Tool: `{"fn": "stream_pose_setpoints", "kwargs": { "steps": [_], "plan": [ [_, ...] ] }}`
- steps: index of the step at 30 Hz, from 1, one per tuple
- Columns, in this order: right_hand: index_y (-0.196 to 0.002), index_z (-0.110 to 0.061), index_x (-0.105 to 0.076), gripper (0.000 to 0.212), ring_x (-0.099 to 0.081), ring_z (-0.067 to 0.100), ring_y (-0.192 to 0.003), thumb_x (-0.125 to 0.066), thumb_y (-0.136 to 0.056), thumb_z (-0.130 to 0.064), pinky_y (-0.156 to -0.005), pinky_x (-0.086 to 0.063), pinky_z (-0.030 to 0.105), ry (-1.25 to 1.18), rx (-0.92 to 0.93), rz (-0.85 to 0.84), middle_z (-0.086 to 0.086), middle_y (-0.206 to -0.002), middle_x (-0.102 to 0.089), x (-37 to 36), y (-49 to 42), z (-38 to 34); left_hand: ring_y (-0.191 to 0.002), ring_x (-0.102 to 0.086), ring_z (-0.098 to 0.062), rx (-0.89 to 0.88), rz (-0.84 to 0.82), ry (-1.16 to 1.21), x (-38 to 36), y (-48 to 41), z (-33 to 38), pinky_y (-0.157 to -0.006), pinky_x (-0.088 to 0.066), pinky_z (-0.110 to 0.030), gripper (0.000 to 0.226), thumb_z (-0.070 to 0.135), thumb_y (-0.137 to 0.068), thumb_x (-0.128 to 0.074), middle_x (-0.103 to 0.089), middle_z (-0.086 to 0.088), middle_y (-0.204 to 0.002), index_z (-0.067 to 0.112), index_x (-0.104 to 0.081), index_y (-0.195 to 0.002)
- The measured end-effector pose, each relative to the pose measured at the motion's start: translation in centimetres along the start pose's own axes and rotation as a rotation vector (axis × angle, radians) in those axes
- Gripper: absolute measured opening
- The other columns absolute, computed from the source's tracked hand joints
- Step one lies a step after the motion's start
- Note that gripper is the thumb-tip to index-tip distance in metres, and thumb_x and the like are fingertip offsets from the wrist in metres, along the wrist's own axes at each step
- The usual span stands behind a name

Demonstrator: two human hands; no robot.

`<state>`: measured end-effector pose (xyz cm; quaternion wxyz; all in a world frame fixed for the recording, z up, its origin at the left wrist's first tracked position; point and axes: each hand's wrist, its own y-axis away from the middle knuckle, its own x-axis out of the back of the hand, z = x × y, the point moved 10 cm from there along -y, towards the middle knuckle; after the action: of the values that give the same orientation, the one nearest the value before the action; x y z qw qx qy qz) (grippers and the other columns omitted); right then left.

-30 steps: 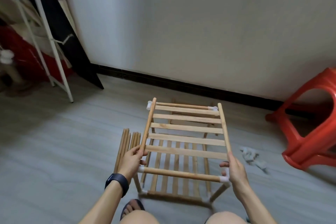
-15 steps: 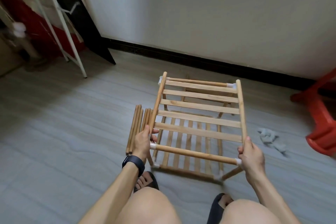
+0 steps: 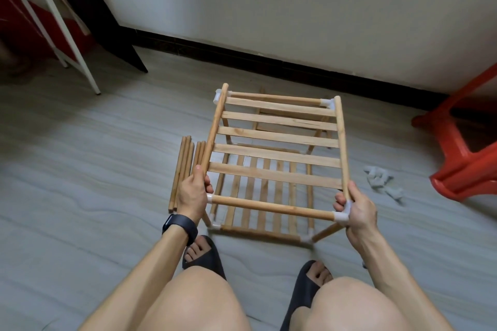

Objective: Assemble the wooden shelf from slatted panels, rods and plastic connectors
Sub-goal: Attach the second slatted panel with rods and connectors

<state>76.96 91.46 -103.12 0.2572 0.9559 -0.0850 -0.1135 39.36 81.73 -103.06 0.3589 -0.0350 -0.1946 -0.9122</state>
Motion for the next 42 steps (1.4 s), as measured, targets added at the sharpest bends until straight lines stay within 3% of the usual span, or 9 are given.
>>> {"fn": "stream_pose_setpoints", "kwargs": {
  "steps": [7, 16, 20, 23, 28, 31, 34, 38, 42],
  "plan": [
    [-0.095, -0.012, -0.059, 0.027, -0.046, 0.011, -0.052, -0.043, -0.107, -0.030, -0.044, -0.041, 0.021, 0.074, 0.025, 0.049, 0.001, -0.066, -0.054, 0.4, 0.0, 0.1, -0.067, -0.057, -0.020, -0.008, 0.062, -0.106, 0.7, -0.4, -0.4, -0.071, -0.048, -0.036, 0.057, 0.057, -0.100, -0.042, -0.060, -0.002, -0.063, 0.015, -0.061, -0.067],
    [-0.090, -0.012, -0.069, 0.041, -0.065, 0.026, -0.084, -0.040, -0.104, -0.037, -0.079, -0.048, 0.044, 0.543, 0.203, 0.251, 0.006, -0.083, -0.072, 1.4, 0.7, -1.4, -0.079, -0.061, -0.025, -0.113, 0.110, -0.415, 1.1, 0.3, 1.0, -0.065, -0.041, -0.029, 0.057, 0.051, -0.105, -0.031, -0.064, -0.002, -0.070, 0.014, -0.062, -0.073],
    [-0.134, -0.011, -0.047, 0.060, -0.046, 0.032, -0.120, -0.038, -0.097, -0.057, -0.093, -0.039, 0.043, 1.079, 0.573, 0.249, 0.016, -0.134, -0.048, -0.5, 3.0, -4.3, -0.109, -0.051, -0.024, -0.401, 0.109, -0.992, 0.3, 0.9, 3.8, -0.089, -0.043, -0.043, 0.054, 0.057, -0.101, -0.027, -0.058, -0.006, -0.119, 0.016, -0.062, -0.095],
    [-0.144, -0.015, -0.043, 0.081, -0.036, 0.030, -0.136, -0.035, -0.089, -0.073, -0.107, -0.032, 0.049, 1.426, 0.919, 0.077, 0.012, -0.149, -0.038, -4.4, 5.4, -4.6, -0.096, -0.050, -0.021, -0.594, 0.099, -1.225, -0.3, 1.6, 5.7, -0.080, -0.043, -0.039, 0.062, 0.064, -0.093, -0.017, -0.053, -0.004, -0.110, 0.017, -0.055, -0.106],
    [-0.158, -0.021, -0.024, 0.117, -0.030, 0.026, -0.143, -0.026, -0.070, -0.098, -0.119, -0.014, 0.056, 1.915, 0.758, -0.232, 0.004, -0.154, -0.035, -6.3, 4.2, -1.2, -0.126, -0.054, -0.026, -1.036, -0.239, -1.323, -5.3, 3.9, 6.5, -0.109, -0.038, -0.050, 0.068, 0.066, -0.096, -0.021, -0.057, -0.006, -0.135, 0.019, -0.052, -0.134],
    [-0.155, -0.022, -0.025, 0.103, -0.034, 0.025, -0.138, -0.053, -0.074, -0.078, -0.122, -0.009, 0.055, 1.944, 0.729, -0.220, 0.001, -0.146, -0.040, -7.0, 3.9, -1.5, -0.129, -0.051, -0.022, -0.986, -0.365, -1.383, -7.1, 3.7, 6.2, -0.117, -0.026, -0.048, 0.076, 0.069, -0.095, -0.015, -0.058, -0.002, -0.133, 0.019, -0.051, -0.139],
    [-0.138, -0.020, -0.049, 0.080, -0.050, 0.026, -0.121, -0.064, -0.063, -0.045, -0.119, -0.024, 0.056, 1.884, 0.799, -0.121, 0.002, -0.127, -0.055, -7.2, 3.9, -2.0, -0.119, -0.055, -0.021, -0.930, -0.309, -1.402, -7.1, 2.6, 5.6, -0.118, -0.026, -0.050, 0.080, 0.073, -0.093, -0.010, -0.061, -0.001, -0.122, 0.021, -0.054, -0.134],
    [-0.117, -0.014, -0.064, 0.072, -0.061, 0.028, -0.101, -0.062, -0.048, -0.033, -0.109, -0.037, 0.057, 1.769, 0.948, -0.048, 0.005, -0.107, -0.064, -7.2, 4.1, -2.5, -0.085, -0.061, -0.020, -0.989, -0.174, -1.353, -6.9, 2.5, 5.8, -0.088, -0.045, -0.048, 0.063, 0.071, -0.092, -0.023, -0.064, 0.002, -0.093, 0.024, -0.062, -0.106],
    [-0.120, -0.017, -0.063, 0.076, -0.060, 0.028, -0.106, -0.061, -0.046, -0.030, -0.110, -0.036, 0.056, 1.766, 0.958, -0.012, 0.004, -0.111, -0.064, -7.0, 3.9, -2.6, -0.078, -0.058, -0.018, -1.028, -0.124, -1.312, -6.8, 2.5, 5.8, -0.071, -0.045, -0.039, 0.054, 0.067, -0.089, -0.032, -0.062, 0.003, -0.090, 0.023, -0.062, -0.100]
  ]
}}
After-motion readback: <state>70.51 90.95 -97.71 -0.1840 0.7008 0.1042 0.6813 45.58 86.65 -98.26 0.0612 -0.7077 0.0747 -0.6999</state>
